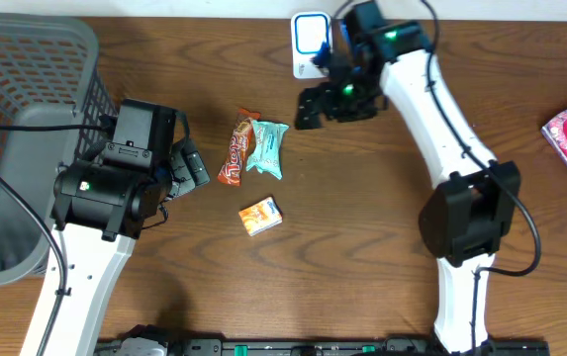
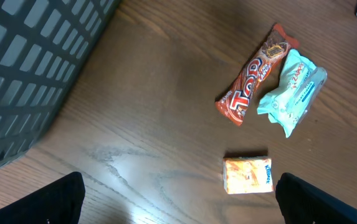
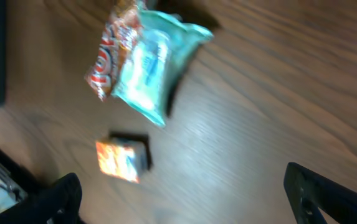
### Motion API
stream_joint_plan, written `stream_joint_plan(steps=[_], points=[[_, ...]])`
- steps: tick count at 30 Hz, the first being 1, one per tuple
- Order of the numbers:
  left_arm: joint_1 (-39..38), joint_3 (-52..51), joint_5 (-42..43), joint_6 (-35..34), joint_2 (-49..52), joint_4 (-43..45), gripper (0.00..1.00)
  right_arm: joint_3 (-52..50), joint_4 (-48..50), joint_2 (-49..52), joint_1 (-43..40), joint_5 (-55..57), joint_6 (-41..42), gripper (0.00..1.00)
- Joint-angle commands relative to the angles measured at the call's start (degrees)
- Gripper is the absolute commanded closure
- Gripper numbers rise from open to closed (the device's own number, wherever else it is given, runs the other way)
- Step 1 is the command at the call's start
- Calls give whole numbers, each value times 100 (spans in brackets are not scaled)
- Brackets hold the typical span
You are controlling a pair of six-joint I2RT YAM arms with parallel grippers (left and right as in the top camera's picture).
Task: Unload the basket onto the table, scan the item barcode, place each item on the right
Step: 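Reach the right gripper to the mint-green wipes packet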
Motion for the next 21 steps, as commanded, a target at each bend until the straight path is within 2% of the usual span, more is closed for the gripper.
stream_joint_plan(steps=[1,8,12,13,14,21], points=[[20,59,-33,-7,2,-17,2,-39,286,-61,201,155,769,1],[20,59,-33,-9,2,-17,2,-192,737,-61,627,295,973,1],[20,59,-33,-7,2,-17,2,-225,774,-61,822,756,973,7],[20,59,-33,-7,2,-20,2,-225,774,-61,863,848,975,7],[20,59,-33,-7,2,-17,2,-227,774,-61,905,883,977,1],[20,59,-33,-7,2,-17,2,-671,1163,-61,984,1086,1346,1]])
